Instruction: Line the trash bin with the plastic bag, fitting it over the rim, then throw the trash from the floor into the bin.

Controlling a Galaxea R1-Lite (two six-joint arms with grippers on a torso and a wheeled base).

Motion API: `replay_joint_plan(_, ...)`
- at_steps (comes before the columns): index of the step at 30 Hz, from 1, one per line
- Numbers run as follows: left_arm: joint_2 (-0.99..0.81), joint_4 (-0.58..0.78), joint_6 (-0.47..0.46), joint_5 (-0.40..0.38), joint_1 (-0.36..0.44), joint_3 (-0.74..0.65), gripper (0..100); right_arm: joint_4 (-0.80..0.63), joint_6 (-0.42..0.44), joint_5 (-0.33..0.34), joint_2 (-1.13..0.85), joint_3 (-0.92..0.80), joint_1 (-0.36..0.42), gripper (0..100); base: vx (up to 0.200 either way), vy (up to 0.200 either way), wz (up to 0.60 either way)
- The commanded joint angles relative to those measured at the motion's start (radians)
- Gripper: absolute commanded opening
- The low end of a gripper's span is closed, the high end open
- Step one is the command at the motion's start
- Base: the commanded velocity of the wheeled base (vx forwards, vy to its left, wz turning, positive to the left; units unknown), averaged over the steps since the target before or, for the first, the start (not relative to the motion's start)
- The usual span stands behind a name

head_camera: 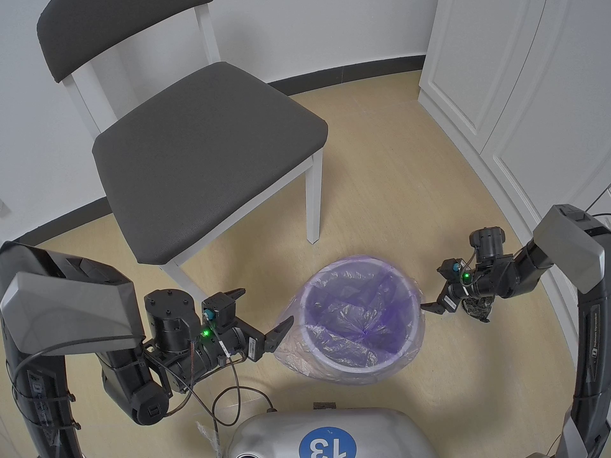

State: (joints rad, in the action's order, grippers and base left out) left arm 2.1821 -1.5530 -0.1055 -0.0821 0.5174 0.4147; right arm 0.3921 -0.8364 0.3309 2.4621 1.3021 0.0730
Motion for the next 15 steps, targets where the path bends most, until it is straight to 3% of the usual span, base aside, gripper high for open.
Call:
replay_joint_plan(1,0.016,-0.018,-0.005,0.041,0.044,0.061,100,-0.114,-0.004,-0.007,0.164,0.207,0.045,100,0.000,0.000,0.00)
replay_joint_plan(9,0.073,-0.018,-0.010,0.047,0.085,0.116,100,-0.111,-0.017,-0.004,0.155,0.181,0.059,100,0.000,0.000,0.00)
replay_joint_plan(15,0.088,0.028,-0.043,0.071,0.088,0.179,100,-0.018,-0.032,0.004,-0.026,-0.055,0.008,100,0.000,0.000,0.00)
